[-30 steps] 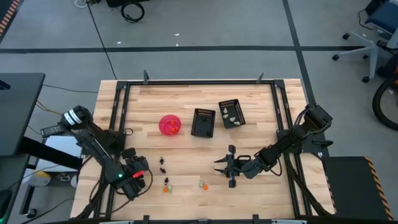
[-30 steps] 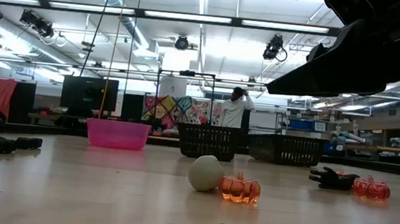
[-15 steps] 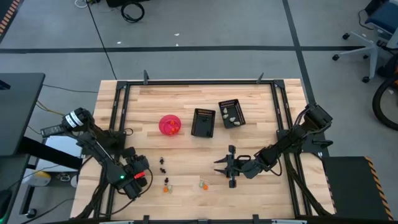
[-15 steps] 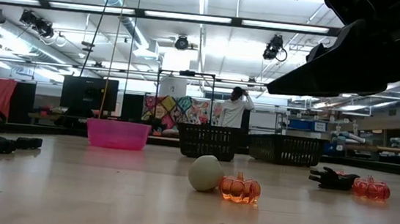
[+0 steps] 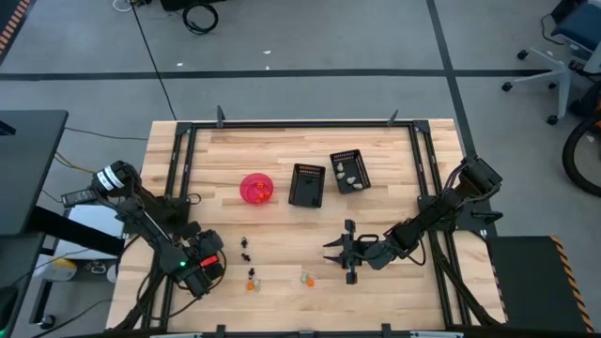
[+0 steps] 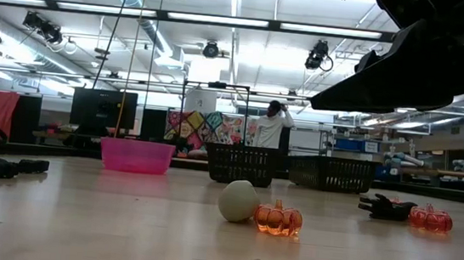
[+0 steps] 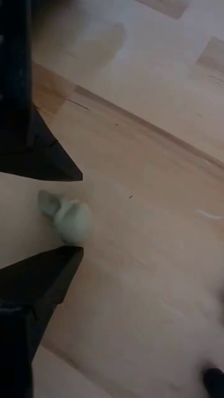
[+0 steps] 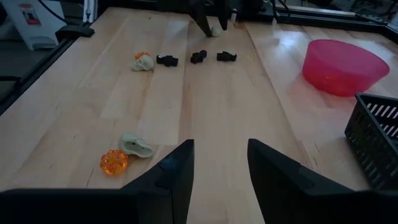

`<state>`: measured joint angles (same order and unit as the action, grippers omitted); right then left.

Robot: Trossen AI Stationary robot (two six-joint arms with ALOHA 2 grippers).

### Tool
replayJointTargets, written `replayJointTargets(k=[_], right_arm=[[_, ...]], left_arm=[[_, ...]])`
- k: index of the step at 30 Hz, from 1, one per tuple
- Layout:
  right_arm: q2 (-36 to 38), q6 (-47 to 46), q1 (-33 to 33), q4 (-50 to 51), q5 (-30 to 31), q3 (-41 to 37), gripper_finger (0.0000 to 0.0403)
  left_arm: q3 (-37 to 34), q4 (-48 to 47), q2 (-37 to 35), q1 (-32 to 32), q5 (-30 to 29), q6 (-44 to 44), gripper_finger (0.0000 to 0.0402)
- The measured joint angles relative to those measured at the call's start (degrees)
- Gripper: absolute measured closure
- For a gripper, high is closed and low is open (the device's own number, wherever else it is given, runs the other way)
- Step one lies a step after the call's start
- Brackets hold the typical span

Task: Sort Halloween decoration
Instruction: Put the white skull toy into the right black bin

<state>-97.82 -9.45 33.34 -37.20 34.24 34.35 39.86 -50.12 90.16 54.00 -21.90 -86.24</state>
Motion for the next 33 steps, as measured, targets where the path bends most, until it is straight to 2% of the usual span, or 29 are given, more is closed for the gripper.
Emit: replayJointTargets(k=[10, 18, 22, 26, 33], right_arm=[[0.00, 0.15, 0.00, -0.03, 0.02, 0.02, 0.0249], [0.00, 0.17, 0.00, -0.03, 0.02, 0.02, 0.0249], [0.01, 0.17, 0.00, 0.45, 0.05, 0.02, 0.0249], [1.93, -0.52, 0.07, 7.39, 0.91, 0.02, 0.0249], [10.61, -9.50, -0.17, 23.41, 6.24, 0.02, 0.0249]], left_arm=[[0.04, 0.22, 0.00, -0.04, 1.39, 0.31, 0.0213], [0.04, 0.95, 0.05, -0.04, 1.85, 0.53, 0.0298], [0.08, 0.72, -0.02, -0.02, 1.92, 0.53, 0.0310], [2.24, -1.27, 0.30, -0.07, 1.53, 2.02, 0.0306], [5.01, -1.56, 0.27, -2.10, -1.50, 7.45, 0.0301]])
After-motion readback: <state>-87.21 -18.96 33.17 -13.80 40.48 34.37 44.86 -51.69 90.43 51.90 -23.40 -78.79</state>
